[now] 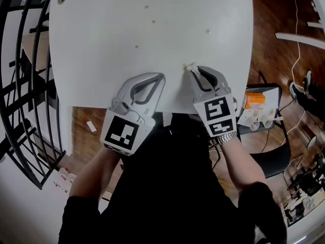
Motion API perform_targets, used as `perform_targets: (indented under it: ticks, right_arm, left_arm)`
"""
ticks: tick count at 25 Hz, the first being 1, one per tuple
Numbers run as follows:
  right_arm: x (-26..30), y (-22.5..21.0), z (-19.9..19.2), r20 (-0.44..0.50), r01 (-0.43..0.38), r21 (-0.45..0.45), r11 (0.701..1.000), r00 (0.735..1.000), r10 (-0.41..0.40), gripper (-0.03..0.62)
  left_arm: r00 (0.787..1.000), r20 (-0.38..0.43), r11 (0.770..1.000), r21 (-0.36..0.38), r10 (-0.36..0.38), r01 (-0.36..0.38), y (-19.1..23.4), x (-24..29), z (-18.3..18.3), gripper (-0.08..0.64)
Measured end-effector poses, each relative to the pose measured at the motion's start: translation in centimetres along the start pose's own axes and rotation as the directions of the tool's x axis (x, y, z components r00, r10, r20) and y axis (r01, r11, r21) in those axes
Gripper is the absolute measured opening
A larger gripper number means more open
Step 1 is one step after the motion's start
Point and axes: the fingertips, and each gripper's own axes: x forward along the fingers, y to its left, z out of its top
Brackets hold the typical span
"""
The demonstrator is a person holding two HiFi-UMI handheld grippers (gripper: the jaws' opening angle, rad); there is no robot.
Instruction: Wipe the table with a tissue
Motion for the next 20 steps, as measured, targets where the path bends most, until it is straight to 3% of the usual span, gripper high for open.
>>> perform_targets:
  ticks: [20]
  right_arm:
    - [2.7,1.3,1.4,-0.062,0.028,0.0,1.0,0.998,-0.028,0.052]
  left_arm:
    - [0.999,0.006,0.999,0.002,-0.033,0.033,3.9,-1.1,-0.5,0.015]
